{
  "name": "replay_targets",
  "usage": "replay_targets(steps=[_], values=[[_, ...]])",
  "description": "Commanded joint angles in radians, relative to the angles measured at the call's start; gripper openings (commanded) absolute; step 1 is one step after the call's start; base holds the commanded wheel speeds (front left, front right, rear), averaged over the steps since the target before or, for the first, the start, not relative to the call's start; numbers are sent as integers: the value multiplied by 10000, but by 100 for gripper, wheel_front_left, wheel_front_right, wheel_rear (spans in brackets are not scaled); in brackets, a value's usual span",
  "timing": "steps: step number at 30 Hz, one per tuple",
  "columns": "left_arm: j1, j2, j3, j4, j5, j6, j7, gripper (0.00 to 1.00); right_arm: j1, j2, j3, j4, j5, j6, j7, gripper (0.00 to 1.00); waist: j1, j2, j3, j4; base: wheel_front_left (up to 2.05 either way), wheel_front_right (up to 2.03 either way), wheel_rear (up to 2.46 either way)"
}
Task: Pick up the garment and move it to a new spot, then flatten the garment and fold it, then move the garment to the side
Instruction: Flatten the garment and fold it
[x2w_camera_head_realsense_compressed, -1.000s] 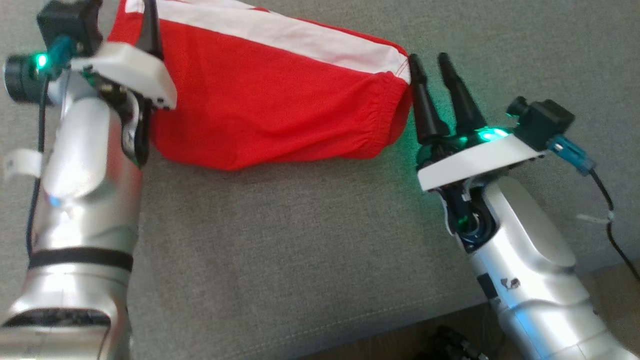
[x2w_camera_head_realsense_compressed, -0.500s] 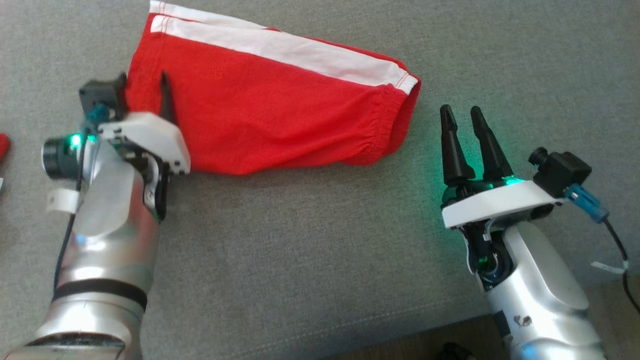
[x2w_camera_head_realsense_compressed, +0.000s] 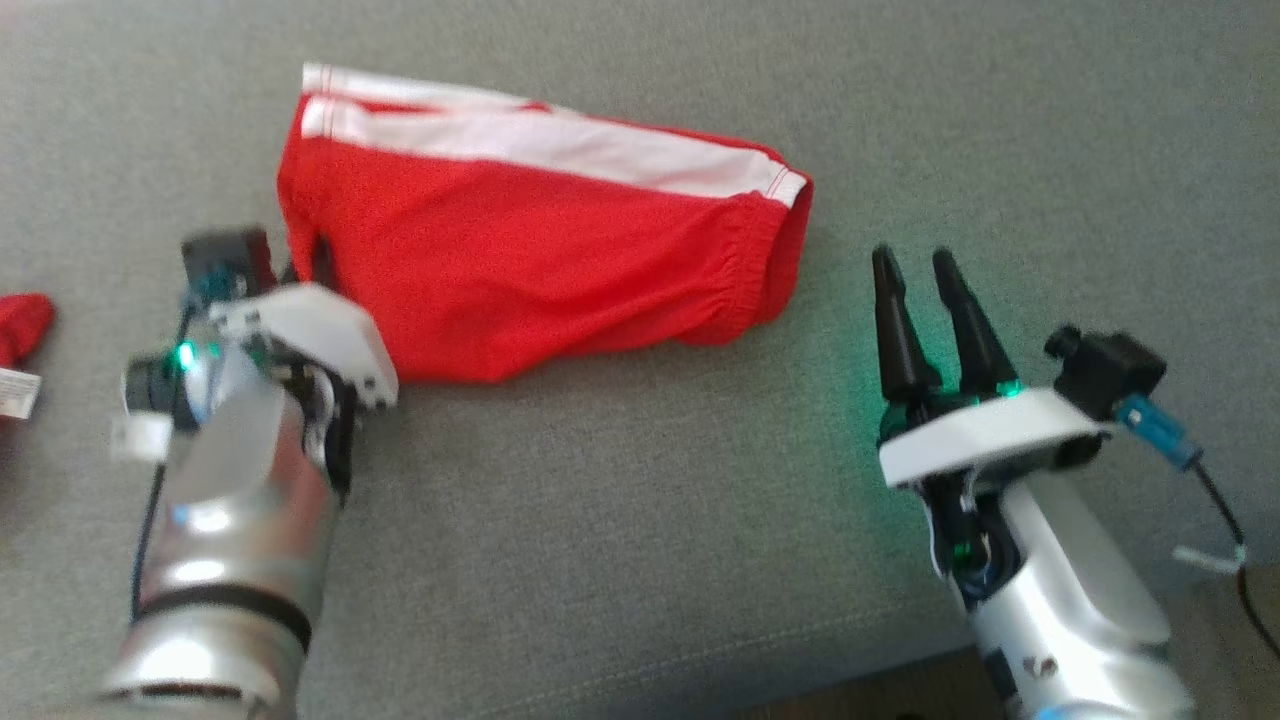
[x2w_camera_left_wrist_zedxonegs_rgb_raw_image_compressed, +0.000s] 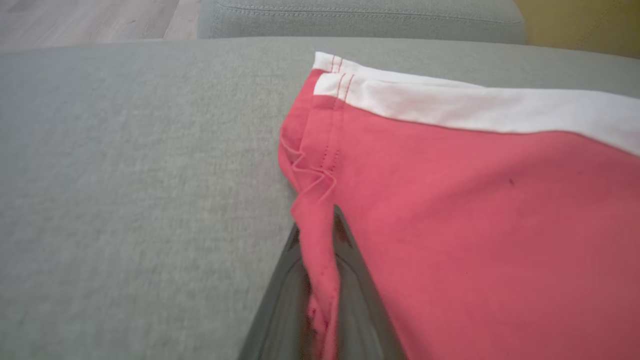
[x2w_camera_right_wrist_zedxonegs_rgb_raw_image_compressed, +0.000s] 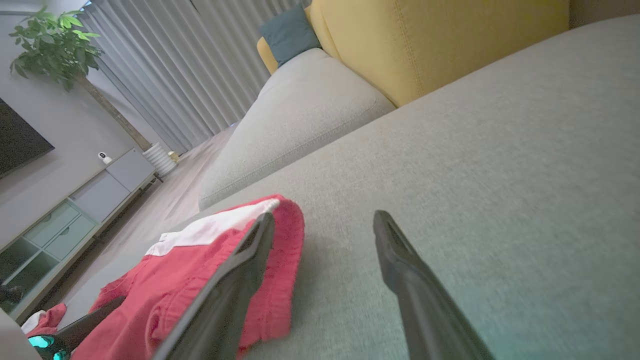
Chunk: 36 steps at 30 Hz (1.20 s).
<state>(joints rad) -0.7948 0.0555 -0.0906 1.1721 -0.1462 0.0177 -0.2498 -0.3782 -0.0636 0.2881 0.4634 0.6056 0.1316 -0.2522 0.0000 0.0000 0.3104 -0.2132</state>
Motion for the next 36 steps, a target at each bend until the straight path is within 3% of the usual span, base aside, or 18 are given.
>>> replay_targets(steps=[1, 12, 13, 14, 26, 32, 36], values=[[668, 192, 306, -127, -186, 89, -94, 0, 312, 133, 204, -129, -89, -9, -95, 100, 0, 0, -419, 147, 0, 0, 0], [2774, -19, 662, -2253, -745, 327, -118, 0, 791, 133, 273, 287, -269, -9, -95, 100, 0, 0, -1134, 780, 0, 0, 0], [2925, -27, 632, -2514, -728, 371, -118, 26, 798, 133, 292, 323, -289, -9, -95, 100, 0, 0, -1150, 860, 0, 0, 0], [3056, -34, 591, -2804, -702, 419, -118, 100, 789, 133, 316, 354, -304, -9, -95, 100, 0, 0, -1125, 947, 0, 0, 0], [4530, -51, -729, -5520, -1226, 935, -119, 100, -344, 133, 878, 957, -481, -9, -95, 100, 0, 0, -960, 1961, 0, 0, 0], [4823, -51, -1361, -5946, -1450, 1075, -119, 100, -712, 133, 187, 1993, -722, -9, -95, 100, 0, 0, -884, 2405, 0, 0, 0], [4878, -52, -1550, -6066, -1487, 1128, -120, 100, -868, 133, 248, 2901, -513, -9, -95, 100, 0, 0, -824, 2570, 0, 0, 0]])
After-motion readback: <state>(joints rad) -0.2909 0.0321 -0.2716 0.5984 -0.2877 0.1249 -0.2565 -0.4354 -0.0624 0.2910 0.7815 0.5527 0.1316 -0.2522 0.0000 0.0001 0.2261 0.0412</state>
